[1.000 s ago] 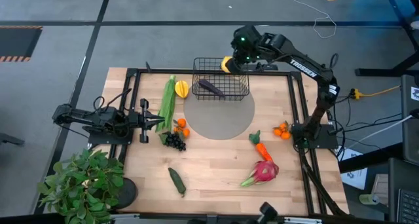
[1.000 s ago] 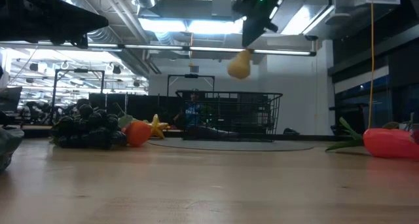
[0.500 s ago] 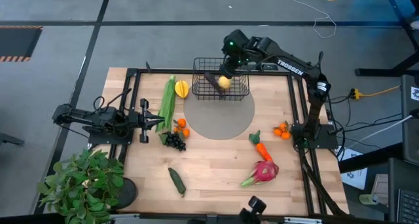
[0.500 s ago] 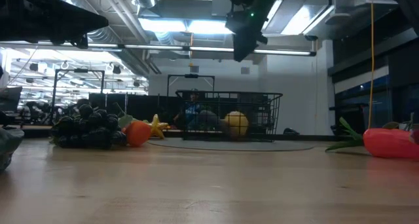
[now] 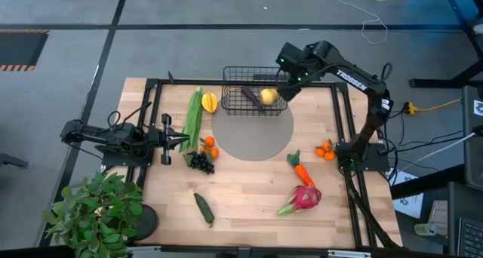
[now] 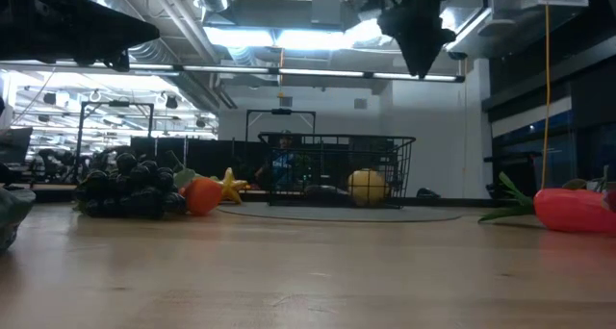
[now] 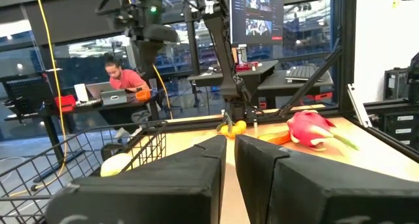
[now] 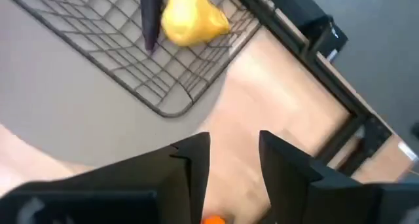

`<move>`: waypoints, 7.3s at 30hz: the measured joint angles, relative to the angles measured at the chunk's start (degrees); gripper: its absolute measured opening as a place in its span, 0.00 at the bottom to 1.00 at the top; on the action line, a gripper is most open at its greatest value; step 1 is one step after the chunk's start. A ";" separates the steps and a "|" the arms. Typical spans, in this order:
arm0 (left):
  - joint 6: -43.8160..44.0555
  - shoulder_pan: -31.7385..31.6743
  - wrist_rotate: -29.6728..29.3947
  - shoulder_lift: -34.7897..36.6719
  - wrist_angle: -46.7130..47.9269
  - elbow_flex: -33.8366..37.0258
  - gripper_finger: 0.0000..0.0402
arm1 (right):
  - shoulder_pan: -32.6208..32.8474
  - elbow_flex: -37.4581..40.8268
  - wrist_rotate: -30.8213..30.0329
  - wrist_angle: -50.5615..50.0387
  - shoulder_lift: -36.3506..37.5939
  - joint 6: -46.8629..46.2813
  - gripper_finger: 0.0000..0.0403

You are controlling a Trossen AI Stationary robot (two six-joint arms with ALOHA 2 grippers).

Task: Build produce basket
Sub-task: Put the right orange tangerines into the black wire basket

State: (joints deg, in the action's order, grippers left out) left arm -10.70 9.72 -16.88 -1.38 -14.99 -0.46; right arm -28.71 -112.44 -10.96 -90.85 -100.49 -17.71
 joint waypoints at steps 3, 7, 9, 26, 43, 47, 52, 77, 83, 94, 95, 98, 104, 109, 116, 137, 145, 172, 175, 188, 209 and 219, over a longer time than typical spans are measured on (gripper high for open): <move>0.00 0.00 -0.02 0.00 0.01 -0.01 0.06 | 1.50 1.96 0.55 1.83 1.82 4.00 0.30; -0.13 0.00 -0.07 -0.01 0.01 -0.01 0.06 | 3.94 4.52 -0.06 1.15 2.53 4.71 0.30; 0.07 0.00 -0.15 -0.01 0.01 -0.01 0.06 | 5.07 6.16 -1.50 2.03 2.53 6.05 0.30; 2.82 0.00 -10.90 0.01 -4.84 -0.01 0.06 | 6.38 25.94 7.07 12.54 2.56 17.93 0.30; 31.75 0.00 -9.54 0.01 -8.13 -0.01 0.06 | 13.02 34.47 11.50 5.23 4.25 6.94 0.30; 36.09 0.00 -6.31 0.00 -8.15 -0.01 0.06 | 17.23 34.45 10.70 3.71 8.50 0.34 0.30; 35.82 0.00 -6.22 0.00 -8.19 -0.01 0.06 | 23.60 34.42 10.64 7.16 14.94 -3.23 0.30; 28.93 0.00 -6.23 -0.01 -7.32 -0.01 0.06 | 42.93 35.72 -13.63 19.56 21.28 -10.66 0.30; 32.01 0.02 -7.08 0.01 -8.17 -0.01 0.06 | 46.02 42.37 -29.66 9.86 23.84 -24.54 0.30; 28.50 0.00 -12.92 -5.34 0.47 -9.01 0.06 | 46.64 52.29 -34.39 7.61 32.28 -44.83 0.30; 27.39 0.00 -12.92 -6.22 0.67 -10.23 0.06 | 46.64 53.07 -33.64 7.63 32.74 -45.70 0.30; 26.16 0.00 -12.41 -8.84 3.18 -13.17 0.06 | 46.64 55.48 -29.51 8.13 33.88 -47.93 0.30; 26.70 0.00 -12.33 -13.38 6.01 -14.78 0.06 | 45.59 59.42 -11.40 8.20 34.38 -50.93 0.30; 27.12 0.00 -12.35 -15.88 5.46 -14.78 0.06 | 45.32 61.76 -8.50 8.92 34.38 -51.18 0.30; 31.12 0.00 -12.39 -17.42 5.29 -14.76 0.06 | 44.26 65.63 -0.96 8.76 34.38 -52.43 0.30; 28.27 0.00 -14.14 -17.43 5.29 -14.71 0.06 | 35.38 66.64 3.15 12.54 31.48 -28.96 0.30; 28.15 0.00 -14.14 -17.43 5.32 -14.71 0.06 | 30.54 66.64 3.23 11.38 23.61 -22.94 0.30; 28.06 0.00 -14.14 -17.43 5.56 -14.71 0.06 | 27.41 66.62 4.04 15.87 4.87 -11.59 0.30; 28.06 0.00 -14.14 -17.43 5.56 -14.71 0.06 | 27.41 66.62 5.70 15.88 3.83 -12.04 0.29; 27.96 0.00 -14.14 -17.43 5.57 -14.71 0.06 | 27.47 61.14 5.54 10.90 3.96 -16.09 0.01; 27.98 -0.02 -14.12 -17.43 5.56 -14.71 0.06 | 23.18 18.26 -23.97 21.77 4.04 14.47 0.00; 27.98 0.00 -14.12 -17.43 5.56 -14.71 0.06 | 10.30 18.21 -4.13 53.50 4.04 29.52 0.00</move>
State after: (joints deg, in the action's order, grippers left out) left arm 17.28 9.72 -31.00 -18.81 -9.43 -15.18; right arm -18.41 -94.23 -15.09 -37.35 -96.44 11.81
